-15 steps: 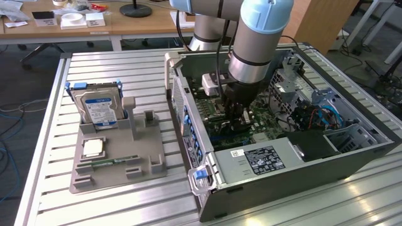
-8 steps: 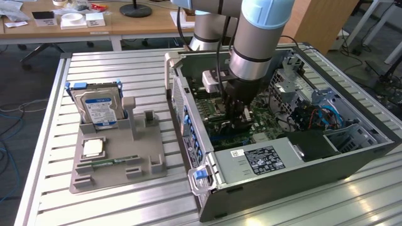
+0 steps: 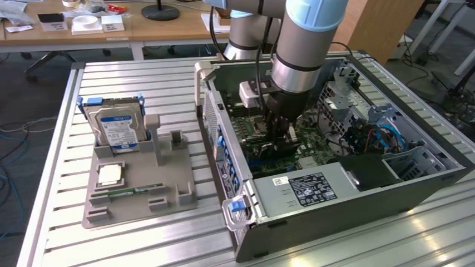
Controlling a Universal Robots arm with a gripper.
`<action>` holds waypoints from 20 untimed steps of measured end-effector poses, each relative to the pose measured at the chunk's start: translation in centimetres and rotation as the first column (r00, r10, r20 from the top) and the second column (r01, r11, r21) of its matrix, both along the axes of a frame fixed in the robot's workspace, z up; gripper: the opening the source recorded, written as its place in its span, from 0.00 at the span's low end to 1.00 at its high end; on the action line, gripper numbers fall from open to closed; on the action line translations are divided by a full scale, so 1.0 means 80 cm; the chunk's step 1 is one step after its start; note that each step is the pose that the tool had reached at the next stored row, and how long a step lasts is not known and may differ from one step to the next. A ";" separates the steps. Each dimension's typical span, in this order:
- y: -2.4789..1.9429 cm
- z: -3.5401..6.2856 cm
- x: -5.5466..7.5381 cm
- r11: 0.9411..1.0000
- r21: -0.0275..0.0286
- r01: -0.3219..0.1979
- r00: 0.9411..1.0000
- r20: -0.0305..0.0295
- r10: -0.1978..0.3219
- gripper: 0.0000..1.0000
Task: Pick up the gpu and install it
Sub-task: 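Insert the gpu into the slot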
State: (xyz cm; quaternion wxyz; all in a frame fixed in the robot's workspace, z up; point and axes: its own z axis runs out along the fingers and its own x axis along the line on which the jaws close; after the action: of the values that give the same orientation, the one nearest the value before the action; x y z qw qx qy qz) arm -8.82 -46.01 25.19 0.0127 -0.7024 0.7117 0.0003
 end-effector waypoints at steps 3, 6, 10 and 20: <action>0.0008 0.000 0.000 1.000 0.000 0.000 1.000 0.000 0.000 0.40; 0.0012 0.000 0.000 1.000 0.000 0.000 1.000 0.000 0.000 0.40; 0.0012 0.000 0.000 1.000 0.000 0.000 1.000 0.000 0.000 0.40; 0.0011 0.000 0.000 1.000 0.000 0.000 1.000 0.000 0.000 0.33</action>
State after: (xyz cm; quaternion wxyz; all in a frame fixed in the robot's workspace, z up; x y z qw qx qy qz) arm -8.81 -45.92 25.19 0.0126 -0.7024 0.7117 0.0002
